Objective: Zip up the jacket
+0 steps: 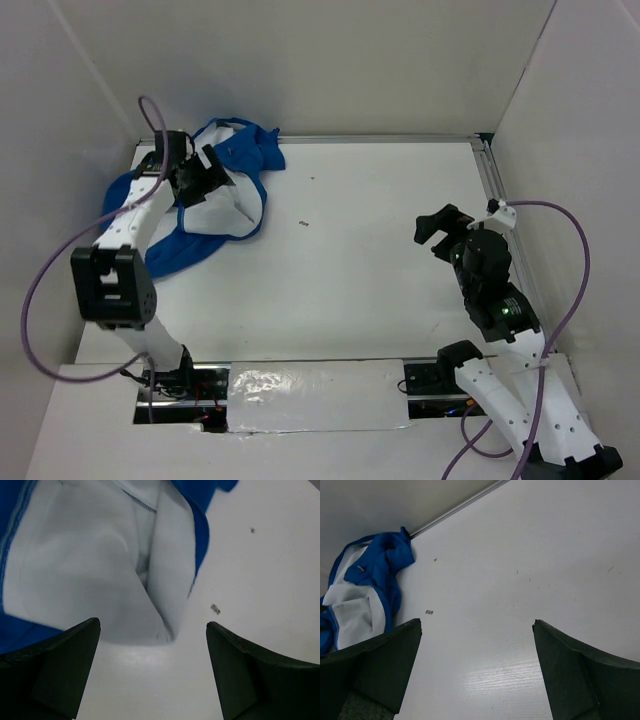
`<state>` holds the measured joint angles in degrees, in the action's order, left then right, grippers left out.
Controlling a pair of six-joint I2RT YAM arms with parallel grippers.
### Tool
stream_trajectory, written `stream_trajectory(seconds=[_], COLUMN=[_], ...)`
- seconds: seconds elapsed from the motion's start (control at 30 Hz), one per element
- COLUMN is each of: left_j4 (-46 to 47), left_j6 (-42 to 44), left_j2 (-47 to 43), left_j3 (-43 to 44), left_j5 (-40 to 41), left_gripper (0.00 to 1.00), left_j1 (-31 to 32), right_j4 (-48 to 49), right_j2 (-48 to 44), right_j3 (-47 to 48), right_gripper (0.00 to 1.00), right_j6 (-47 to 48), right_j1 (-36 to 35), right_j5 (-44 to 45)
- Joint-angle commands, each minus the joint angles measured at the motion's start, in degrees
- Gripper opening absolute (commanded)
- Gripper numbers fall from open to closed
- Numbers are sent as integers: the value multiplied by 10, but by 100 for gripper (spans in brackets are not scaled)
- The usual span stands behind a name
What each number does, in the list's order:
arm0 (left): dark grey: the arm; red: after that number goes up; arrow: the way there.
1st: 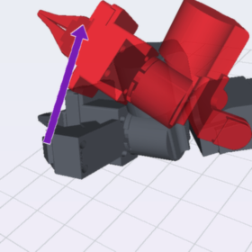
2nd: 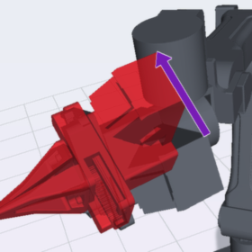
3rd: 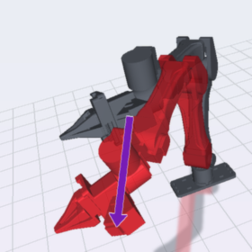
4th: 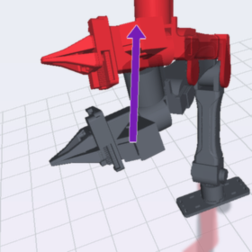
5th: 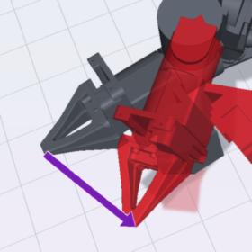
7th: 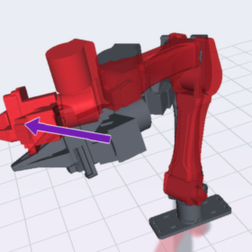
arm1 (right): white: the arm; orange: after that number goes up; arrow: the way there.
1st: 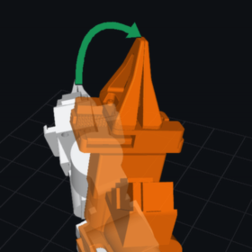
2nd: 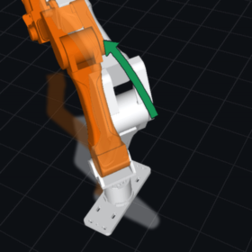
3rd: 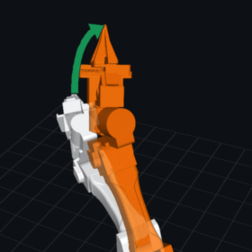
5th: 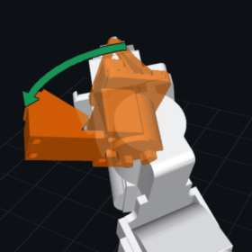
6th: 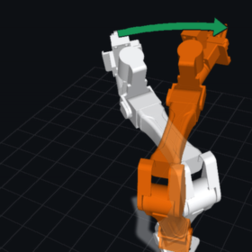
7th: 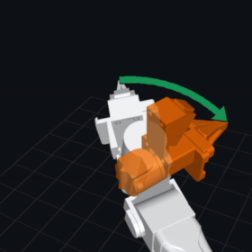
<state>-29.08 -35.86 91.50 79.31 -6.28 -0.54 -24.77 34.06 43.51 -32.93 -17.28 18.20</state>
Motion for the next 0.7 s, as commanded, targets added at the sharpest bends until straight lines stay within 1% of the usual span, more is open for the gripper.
stream_trajectory(seconds=[0.0,0.03,0.07,0.1,0.13,0.17,0.2,0.27,0.33,0.37,0.4,0.43,0.47,0.5,0.53,0.57,0.67], left_j4=[12,-3,-31,-43,-59,-83,-86,-81,-74,-71,-63,-52,-37,-7,2,4,10], left_j6=[12,8,0,-1,1,0,1,3,2,2,1,3,4,5,5,4,10], left_j2=[97,157,190,249,275,298,334,360,387,392,395,392,387,374,370,366,348], left_j3=[87,115,173,204,260,284,302,327,332,331,319,305,289,256,242,234,207], left_j5=[7,14,19,22,18,15,16,23,10,2,-6,-21,-28,-34,-43,-47,-57], left_gripper=[99,99,99,99,99,99,98,96,88,71,58,50,32,20,8,0,0], left_j1=[-14,-15,-16,-16,-15,-15,-13,-8,-4,-3,-2,1,0,1,17,19,29], right_j4=[34,34,36,39,39,41,40,39,38,38,37,37,35,34,34,32,31], right_j2=[14,17,24,27,34,36,39,46,50,50,49,49,48,47,43,43,36], right_j3=[-1,-1,-1,-3,-4,-4,-4,-1,-1,-1,-3,-2,-3,-3,-3,-4,-7], right_gripper=[100,100,100,100,100,100,100,100,100,100,100,100,100,100,100,100,100], right_j6=[14,15,16,16,19,18,19,17,17,17,17,17,17,15,14,14,11], right_j1=[13,19,21,24,29,32,32,39,44,44,44,46,46,47,48,48,48], right_j5=[-25,-32,-42,-47,-52,-55,-55,-55,-56,-56,-56,-56,-56,-56,-57,-56,-57])
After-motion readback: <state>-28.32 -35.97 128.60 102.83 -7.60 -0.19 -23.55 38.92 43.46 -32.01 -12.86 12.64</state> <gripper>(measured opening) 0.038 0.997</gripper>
